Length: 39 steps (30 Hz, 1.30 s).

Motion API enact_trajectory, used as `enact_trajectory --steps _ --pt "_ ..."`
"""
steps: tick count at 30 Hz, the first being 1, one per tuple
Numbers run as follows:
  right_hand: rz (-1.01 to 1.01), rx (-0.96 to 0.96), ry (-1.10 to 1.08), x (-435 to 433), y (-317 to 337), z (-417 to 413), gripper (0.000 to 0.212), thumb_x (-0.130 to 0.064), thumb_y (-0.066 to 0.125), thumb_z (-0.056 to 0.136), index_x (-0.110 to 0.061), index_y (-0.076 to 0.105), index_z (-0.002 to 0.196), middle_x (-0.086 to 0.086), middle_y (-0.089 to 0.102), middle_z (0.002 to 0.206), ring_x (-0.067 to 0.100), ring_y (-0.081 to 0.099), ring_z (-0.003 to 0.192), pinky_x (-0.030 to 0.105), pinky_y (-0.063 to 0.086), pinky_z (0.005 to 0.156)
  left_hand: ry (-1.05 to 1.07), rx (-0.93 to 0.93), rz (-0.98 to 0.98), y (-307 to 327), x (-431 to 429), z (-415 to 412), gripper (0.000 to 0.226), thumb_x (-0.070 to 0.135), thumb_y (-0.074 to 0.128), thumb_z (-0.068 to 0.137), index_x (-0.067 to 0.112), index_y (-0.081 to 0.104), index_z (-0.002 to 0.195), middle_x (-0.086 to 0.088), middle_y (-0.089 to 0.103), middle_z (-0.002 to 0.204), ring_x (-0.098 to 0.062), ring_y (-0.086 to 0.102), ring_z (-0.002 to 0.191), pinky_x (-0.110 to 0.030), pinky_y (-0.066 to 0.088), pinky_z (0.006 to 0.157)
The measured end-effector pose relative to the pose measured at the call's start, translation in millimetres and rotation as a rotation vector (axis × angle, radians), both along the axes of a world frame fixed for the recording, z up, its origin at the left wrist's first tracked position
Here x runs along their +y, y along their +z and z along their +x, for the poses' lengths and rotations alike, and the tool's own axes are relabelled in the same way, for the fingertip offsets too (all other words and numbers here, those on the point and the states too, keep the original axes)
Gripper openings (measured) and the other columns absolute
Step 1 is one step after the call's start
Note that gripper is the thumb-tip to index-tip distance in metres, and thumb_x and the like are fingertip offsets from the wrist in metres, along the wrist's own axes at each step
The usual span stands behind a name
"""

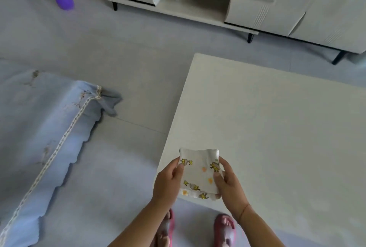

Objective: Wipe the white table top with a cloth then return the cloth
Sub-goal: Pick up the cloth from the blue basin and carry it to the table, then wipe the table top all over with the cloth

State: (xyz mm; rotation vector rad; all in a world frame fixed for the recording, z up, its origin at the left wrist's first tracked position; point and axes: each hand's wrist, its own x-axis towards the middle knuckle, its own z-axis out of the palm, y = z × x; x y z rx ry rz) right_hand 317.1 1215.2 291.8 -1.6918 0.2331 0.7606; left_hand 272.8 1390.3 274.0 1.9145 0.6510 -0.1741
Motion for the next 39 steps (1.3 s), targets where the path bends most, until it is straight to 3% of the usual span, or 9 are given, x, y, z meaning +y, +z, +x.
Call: enact_trajectory --steps 4,7,13,16,18,21,29,33,39 --pt "-0.155 -0.004 0.074 8 -62 -11 0.046 -0.007 0.038 0.098 -0.035 0.036 0.136 0.001 0.067 0.094 0.013 0.063 0.077 0.022 0.049 0.060 -0.052 0.140 0.016 -64 10 -4 0.040 0.034 0.043 0.100 0.022 0.050 0.137 -0.002 0.070 0.106 -0.017 0.064 0.093 -0.022 0.046 0.075" --pt "-0.311 -0.054 0.204 6 -111 -10 0.052 -0.007 0.039 0.097 -0.028 0.031 0.143 0.001 0.061 0.087 0.016 0.055 0.075 0.027 0.046 0.071 -0.054 0.173 0.024 -108 9 -4 0.038 0.031 0.044 0.100 0.024 0.050 0.137 0.009 0.067 0.100 -0.006 0.060 0.088 -0.021 0.047 0.076" --pt "-0.887 -0.256 0.345 20 -172 -18 0.061 -0.010 0.050 0.086 -0.024 0.032 0.142 0.002 0.043 0.131 0.023 0.042 0.119 0.034 0.030 0.101 0.116 0.305 0.362 -165 19 -12 0.036 0.023 0.049 0.097 0.015 0.052 0.132 -0.011 0.064 0.119 -0.032 0.060 0.107 -0.034 0.043 0.082" --pt "-0.889 -0.520 0.283 43 -181 -28 0.057 -0.014 0.058 0.082 -0.016 0.045 0.138 0.011 0.042 0.143 0.030 0.035 0.132 0.040 0.024 0.109 0.110 0.189 0.575 -177 32 -12 0.040 0.015 0.059 0.092 0.006 0.054 0.130 -0.019 0.056 0.125 -0.039 0.054 0.110 -0.046 0.041 0.086" --pt "-0.862 -0.613 0.457 63 -194 -36 0.060 -0.031 0.050 0.091 -0.022 0.030 0.147 0.011 0.022 0.156 0.030 0.014 0.145 0.043 0.006 0.115 0.029 0.113 0.580 -189 36 -11 0.050 0.016 0.057 0.093 0.002 0.044 0.139 -0.020 0.048 0.139 -0.037 0.048 0.125 -0.048 0.038 0.098" --pt "-0.940 -0.529 0.612 83 -220 -38 0.062 -0.056 0.016 0.094 -0.034 -0.006 0.148 0.001 -0.016 0.157 0.023 -0.022 0.143 0.047 -0.017 0.114 -0.058 0.124 0.396 -201 36 -12 0.061 0.034 0.040 0.099 0.006 0.019 0.150 -0.011 0.024 0.156 -0.025 0.027 0.143 -0.034 0.021 0.112" --pt "-0.872 -0.730 0.817 135 -232 -85 0.066 -0.048 0.024 0.089 -0.024 0.014 0.150 -0.002 0.011 0.158 0.025 0.004 0.146 0.053 0.004 0.115 0.045 0.130 -0.172 -199 60 -16 0.058 0.054 0.027 0.094 0.038 0.014 0.148 0.018 0.015 0.155 0.001 0.015 0.142 -0.023 0.015 0.115" --pt "-0.969 -0.746 0.794 92 -233 -45 0.061 -0.054 0.027 0.091 -0.032 0.020 0.147 -0.003 0.018 0.156 0.023 0.016 0.144 0.052 0.010 0.114 -0.155 0.115 0.142 -201 58 -20 0.065 0.043 0.029 0.098 0.019 -0.001 0.150 0.005 -0.002 0.159 -0.005 0.001 0.145 -0.019 0.002 0.117" --pt "-1.081 -0.536 0.519 114 -236 -38 0.061 -0.051 0.013 0.096 -0.033 -0.011 0.149 -0.002 -0.018 0.157 0.024 -0.019 0.144 0.054 -0.011 0.114 -0.191 0.091 0.278 -210 50 -22 0.070 0.053 0.022 0.093 0.024 -0.016 0.143 0.012 -0.013 0.154 0.007 -0.011 0.138 -0.003 -0.011 0.105"
